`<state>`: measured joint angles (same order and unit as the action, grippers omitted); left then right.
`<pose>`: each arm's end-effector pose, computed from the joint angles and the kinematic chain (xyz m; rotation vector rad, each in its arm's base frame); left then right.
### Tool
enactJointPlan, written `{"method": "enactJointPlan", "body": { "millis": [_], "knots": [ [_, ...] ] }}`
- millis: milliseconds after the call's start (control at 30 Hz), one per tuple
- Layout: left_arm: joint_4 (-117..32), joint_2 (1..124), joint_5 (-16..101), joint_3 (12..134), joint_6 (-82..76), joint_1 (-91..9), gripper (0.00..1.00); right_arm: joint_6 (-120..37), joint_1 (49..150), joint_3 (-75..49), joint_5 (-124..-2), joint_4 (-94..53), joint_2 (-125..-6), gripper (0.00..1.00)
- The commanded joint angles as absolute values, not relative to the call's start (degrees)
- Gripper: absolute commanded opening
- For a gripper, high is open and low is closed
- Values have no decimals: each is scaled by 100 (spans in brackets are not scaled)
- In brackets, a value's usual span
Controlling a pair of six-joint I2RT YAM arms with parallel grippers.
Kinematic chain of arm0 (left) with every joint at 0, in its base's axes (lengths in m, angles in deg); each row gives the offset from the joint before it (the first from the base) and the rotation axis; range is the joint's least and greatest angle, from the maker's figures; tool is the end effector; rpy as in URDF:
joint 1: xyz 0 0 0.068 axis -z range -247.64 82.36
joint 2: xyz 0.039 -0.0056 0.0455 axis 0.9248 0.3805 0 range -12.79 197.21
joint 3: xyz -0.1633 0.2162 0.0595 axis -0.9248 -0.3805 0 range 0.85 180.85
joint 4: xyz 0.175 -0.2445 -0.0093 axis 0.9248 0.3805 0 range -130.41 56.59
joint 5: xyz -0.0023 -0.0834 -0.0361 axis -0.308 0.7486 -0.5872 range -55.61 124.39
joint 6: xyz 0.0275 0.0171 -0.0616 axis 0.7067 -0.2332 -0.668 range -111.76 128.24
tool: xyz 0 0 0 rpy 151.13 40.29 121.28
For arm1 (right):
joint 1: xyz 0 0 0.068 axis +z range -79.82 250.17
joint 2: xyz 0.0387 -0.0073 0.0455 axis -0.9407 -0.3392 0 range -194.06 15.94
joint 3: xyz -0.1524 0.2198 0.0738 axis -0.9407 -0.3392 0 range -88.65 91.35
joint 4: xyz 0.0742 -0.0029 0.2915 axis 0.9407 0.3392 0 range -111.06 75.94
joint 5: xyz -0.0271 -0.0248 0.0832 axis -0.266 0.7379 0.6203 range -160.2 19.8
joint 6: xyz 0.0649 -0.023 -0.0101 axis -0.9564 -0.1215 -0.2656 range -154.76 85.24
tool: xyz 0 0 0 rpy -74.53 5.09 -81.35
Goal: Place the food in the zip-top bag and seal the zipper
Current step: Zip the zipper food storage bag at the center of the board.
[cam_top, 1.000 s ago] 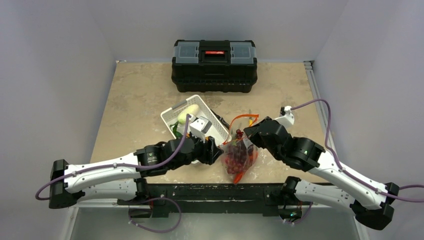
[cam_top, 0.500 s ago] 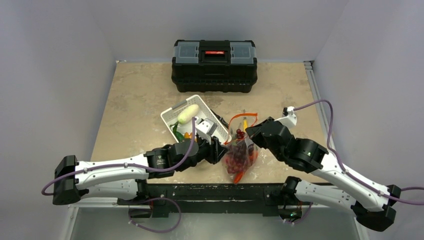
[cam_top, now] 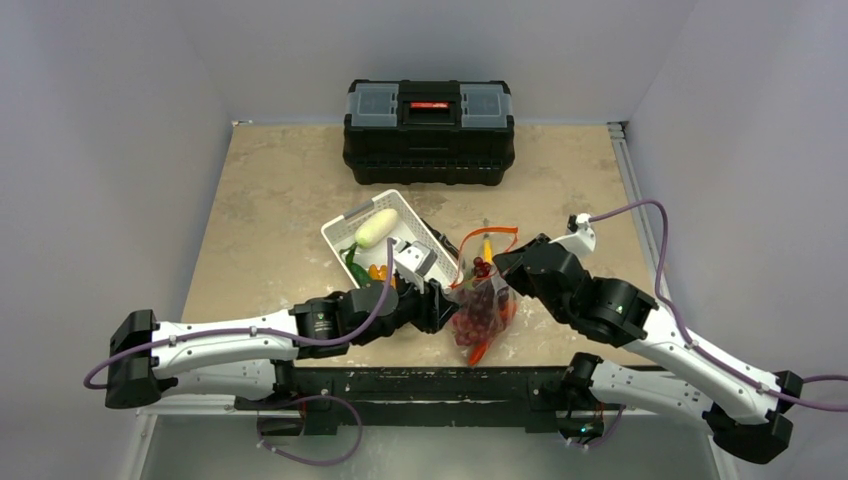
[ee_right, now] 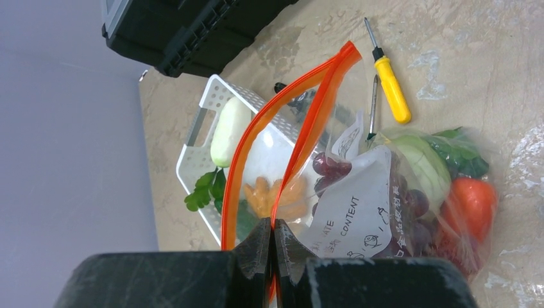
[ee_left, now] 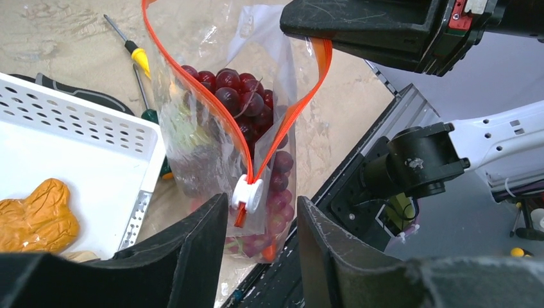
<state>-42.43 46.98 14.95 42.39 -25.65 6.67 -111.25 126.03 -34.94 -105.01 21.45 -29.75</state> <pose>0.0989 -0.2818 0.2775 0.4368 1.9100 -0.9867 0.1429 0.1532 0.3370 0.7219 2.0182 0.7504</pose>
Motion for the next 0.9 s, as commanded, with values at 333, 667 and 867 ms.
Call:
{"method": "enactJointPlan", "body": {
  "millis": [333,667,867],
  "knots": [
    [-4549,4659,875,4005,-2367,725,0,-11070,12616,-3583,-10686,1867,-2841,0],
    [-4901,4452,1284,3823,-2206,720,15,-10666,12616,-3695,-10803,1704,-2657,0],
    [-5021,4581,1399,3709,-2391,725,25,-10694,12616,-3693,-10794,1687,-2651,0]
  ]
}}
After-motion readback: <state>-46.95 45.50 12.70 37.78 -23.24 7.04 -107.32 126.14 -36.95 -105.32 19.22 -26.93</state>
